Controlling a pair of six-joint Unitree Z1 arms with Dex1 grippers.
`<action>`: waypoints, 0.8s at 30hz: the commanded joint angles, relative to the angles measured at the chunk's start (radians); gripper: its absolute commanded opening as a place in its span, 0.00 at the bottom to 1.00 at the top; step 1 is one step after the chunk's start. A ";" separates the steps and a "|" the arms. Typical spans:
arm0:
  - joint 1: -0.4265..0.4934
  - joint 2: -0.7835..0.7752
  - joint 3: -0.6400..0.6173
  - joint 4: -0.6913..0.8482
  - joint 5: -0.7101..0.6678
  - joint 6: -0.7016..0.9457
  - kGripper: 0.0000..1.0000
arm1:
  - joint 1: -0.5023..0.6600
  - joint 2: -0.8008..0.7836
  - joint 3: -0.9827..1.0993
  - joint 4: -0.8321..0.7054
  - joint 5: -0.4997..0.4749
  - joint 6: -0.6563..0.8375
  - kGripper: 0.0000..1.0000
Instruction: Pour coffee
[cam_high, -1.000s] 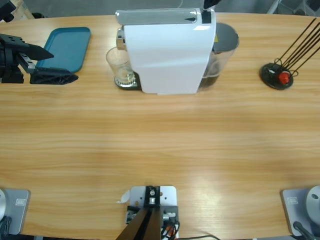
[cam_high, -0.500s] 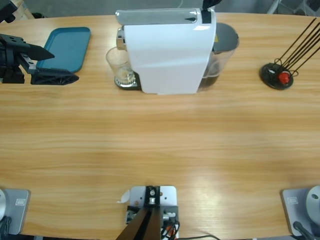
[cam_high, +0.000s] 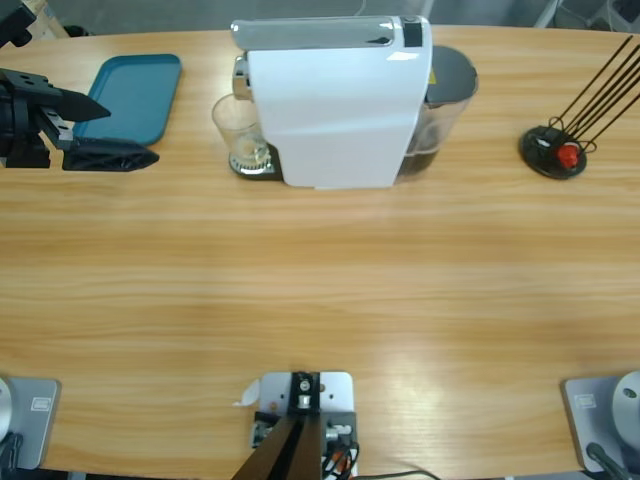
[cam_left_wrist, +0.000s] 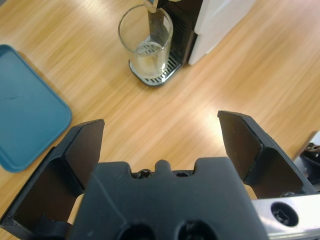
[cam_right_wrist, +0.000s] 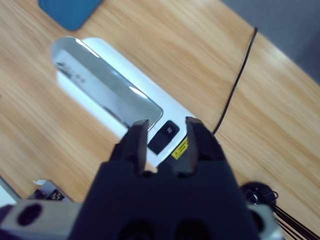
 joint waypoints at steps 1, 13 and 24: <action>-0.011 0.008 0.022 0.005 -0.018 0.032 1.00 | 0.018 -0.222 0.172 0.019 -0.024 0.015 1.00; 0.009 -0.087 0.040 0.063 -0.095 0.141 1.00 | 0.054 -0.653 0.992 -0.454 0.009 0.013 1.00; 0.010 -0.144 0.040 0.103 -0.130 0.170 1.00 | 0.060 -0.744 1.144 -0.466 0.034 0.003 1.00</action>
